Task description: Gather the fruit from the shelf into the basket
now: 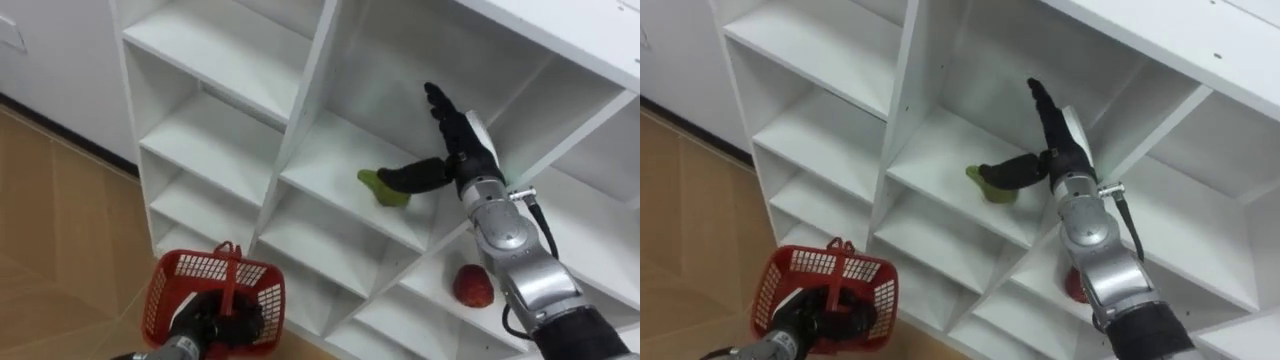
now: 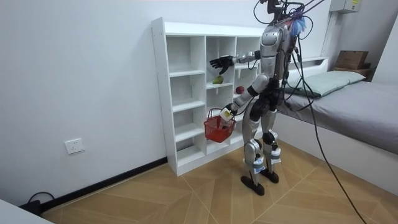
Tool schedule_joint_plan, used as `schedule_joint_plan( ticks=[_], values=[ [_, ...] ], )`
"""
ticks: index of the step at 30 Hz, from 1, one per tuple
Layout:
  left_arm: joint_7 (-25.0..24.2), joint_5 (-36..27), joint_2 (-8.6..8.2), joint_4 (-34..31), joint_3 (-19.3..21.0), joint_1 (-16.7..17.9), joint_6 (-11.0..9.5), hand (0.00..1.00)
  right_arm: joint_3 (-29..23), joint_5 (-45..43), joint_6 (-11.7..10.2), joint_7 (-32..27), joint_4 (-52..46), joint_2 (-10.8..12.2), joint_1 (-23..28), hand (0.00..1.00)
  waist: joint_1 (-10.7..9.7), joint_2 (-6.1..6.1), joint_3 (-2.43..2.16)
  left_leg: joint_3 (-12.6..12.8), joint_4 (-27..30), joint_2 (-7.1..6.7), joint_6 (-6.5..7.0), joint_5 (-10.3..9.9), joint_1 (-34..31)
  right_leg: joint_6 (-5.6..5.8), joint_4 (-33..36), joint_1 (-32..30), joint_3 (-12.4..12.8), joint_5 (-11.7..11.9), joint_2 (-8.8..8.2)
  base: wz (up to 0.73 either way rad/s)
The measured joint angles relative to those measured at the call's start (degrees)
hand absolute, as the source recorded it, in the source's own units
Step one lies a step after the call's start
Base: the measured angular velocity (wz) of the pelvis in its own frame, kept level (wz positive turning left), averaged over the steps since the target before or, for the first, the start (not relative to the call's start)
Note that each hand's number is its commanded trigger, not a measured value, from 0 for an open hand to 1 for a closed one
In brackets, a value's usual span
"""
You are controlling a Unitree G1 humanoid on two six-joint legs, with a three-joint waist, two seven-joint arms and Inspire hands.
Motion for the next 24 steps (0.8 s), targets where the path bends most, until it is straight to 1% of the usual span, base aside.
schedule_joint_plan(
  ticks=[2,6,8,10,12,15,18,19,24],
  values=[
    [-0.2,0.0,0.0,0.2,-0.4,0.0,0.4,1.0,0.0,0.1,0.0,-0.4,1.6,0.1,-0.8,0.0,0.1,-0.13,0.01,0.0,0.8,-0.07,0.03,0.0,-1.5,0.13,0.0,-1.2,-0.1,0.1,0.02,0.0],
    [-0.3,0.1,-0.05,0.9,-1.1,0.0,0.4,1.0,0.0,0.0,0.0,-1.5,5.6,0.5,-2.5,0.0,0.8,-0.02,0.1,0.1,1.2,-0.13,0.06,0.0,-2.4,0.21,0.0,-2.1,0.1,0.2,-0.01,0.0],
    [-0.3,1.6,0.07,1.3,-1.0,0.1,0.4,1.0,0.1,-0.1,0.0,-1.8,7.8,0.7,-3.7,0.0,1.2,-0.01,0.11,0.2,1.2,-0.1,0.08,0.0,-2.7,0.21,0.0,-2.5,0.1,0.2,-0.02,-0.03],
    [-0.3,2.6,0.04,1.5,-1.0,0.1,0.5,1.0,0.2,-0.4,-0.1,-3.3,9.9,1.1,-4.2,0.0,2.1,0.23,0.3,0.3,1.0,-0.02,0.08,0.0,-2.8,0.2,-0.1,-2.7,0.0,0.2,-0.01,-0.02],
    [-0.3,2.6,0.05,1.4,-1.0,0.0,0.5,1.0,0.2,-1.1,-0.1,-3.4,11.3,1.5,-4.4,0.0,2.3,0.14,0.23,0.2,1.1,-0.01,0.08,0.0,-3.5,0.2,0.0,-3.2,-0.1,0.2,-0.01,0.0],
    [-0.3,2.2,-0.01,1.5,-1.1,-0.5,0.5,1.0,0.4,-1.1,-0.1,-3.8,12.0,2.1,-5.3,0.0,2.3,0.13,0.27,0.5,1.5,0.09,0.01,0.2,-5.4,-0.02,0.1,-4.9,0.0,0.4,-0.01,-0.04],
    [-0.5,2.2,-0.19,1.6,-1.7,-1.0,0.5,1.0,0.5,-1.1,-0.1,-3.7,14.1,2.7,-5.8,0.0,2.4,0.3,0.47,0.5,2.0,0.14,0.04,0.2,-6.4,-0.03,0.1,-5.9,0.0,0.6,-0.09,-0.02],
    [-0.5,2.1,-0.16,1.6,-2.0,-1.1,0.5,1.0,0.9,-1.1,-0.1,-3.6,15.0,2.9,-6.2,0.0,2.4,0.4,0.63,0.5,2.1,0.13,0.05,0.2,-6.7,0.0,0.1,-6.1,-0.1,0.6,-0.11,0.0],
    [-0.6,2.0,-0.14,1.9,-2.6,-1.1,0.5,1.0,1.5,-0.9,-0.8,-2.9,15.7,2.9,-6.7,0.0,2.0,0.41,0.72,0.7,2.2,0.11,0.13,0.3,-7.3,0.04,0.1,-6.8,0.0,0.7,-0.1,0.0]
  ],
)
